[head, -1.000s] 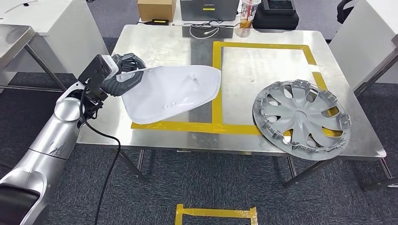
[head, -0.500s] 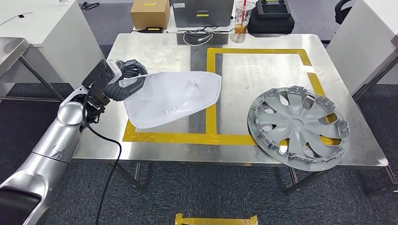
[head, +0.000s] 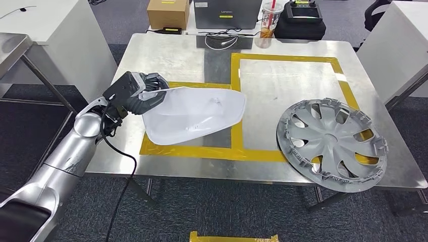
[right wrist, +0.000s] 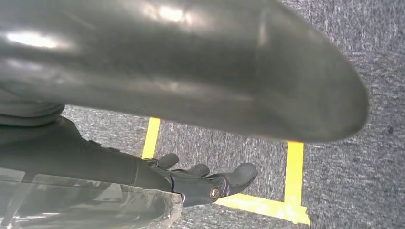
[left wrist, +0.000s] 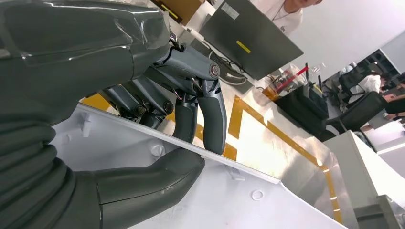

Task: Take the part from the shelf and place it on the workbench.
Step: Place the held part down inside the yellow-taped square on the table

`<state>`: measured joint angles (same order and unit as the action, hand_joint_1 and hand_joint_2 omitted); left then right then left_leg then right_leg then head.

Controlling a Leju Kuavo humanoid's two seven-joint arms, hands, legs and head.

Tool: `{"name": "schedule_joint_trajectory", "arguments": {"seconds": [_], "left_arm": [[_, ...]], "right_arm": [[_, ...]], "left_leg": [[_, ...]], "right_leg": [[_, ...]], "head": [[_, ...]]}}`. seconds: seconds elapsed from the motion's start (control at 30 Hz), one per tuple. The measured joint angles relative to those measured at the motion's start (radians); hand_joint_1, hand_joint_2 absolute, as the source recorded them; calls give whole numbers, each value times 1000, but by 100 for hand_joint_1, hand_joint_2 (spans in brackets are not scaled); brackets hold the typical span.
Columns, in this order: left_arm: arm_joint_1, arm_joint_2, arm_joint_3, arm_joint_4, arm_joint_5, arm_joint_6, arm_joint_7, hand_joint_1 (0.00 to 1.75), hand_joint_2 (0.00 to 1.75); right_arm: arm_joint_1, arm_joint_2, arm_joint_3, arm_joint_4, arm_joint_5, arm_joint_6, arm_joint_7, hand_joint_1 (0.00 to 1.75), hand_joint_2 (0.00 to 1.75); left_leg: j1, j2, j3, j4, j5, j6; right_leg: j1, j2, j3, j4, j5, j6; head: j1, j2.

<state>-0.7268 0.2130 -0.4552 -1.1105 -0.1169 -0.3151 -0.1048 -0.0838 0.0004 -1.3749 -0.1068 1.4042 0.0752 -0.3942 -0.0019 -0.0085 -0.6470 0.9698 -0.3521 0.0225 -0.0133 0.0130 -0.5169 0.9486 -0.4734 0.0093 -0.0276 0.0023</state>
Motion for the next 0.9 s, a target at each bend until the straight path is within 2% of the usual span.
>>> {"name": "schedule_joint_trajectory", "arguments": {"seconds": [0.27, 0.67, 0.9], "left_arm": [[-30, -23, -29, 77, -14, 19, -6, 175, 175], [-46, -46, -60, 153, -17, 49, -33, 175, 175], [-73, -75, -48, 161, -18, 202, -3, 175, 175]], "right_arm": [[-5, 1, 9, 1, 23, 0, 6, 0, 0], [-18, 1, 27, 11, 43, 2, 19, 0, 0], [-23, 3, 29, 21, 57, 3, 25, 0, 0]], "left_leg": [[0, 1, 1, 1, 4, 4], [1, 1, 1, 1, 4, 4], [2, 1, 1, 0, 5, 4]], "right_leg": [[0, 0, 1, 2, 4, 5], [3, 0, 0, 4, 3, 5], [5, 0, 1, 4, 3, 4]], "head": [[0, 0], [-1, 0], [0, 0]]}}
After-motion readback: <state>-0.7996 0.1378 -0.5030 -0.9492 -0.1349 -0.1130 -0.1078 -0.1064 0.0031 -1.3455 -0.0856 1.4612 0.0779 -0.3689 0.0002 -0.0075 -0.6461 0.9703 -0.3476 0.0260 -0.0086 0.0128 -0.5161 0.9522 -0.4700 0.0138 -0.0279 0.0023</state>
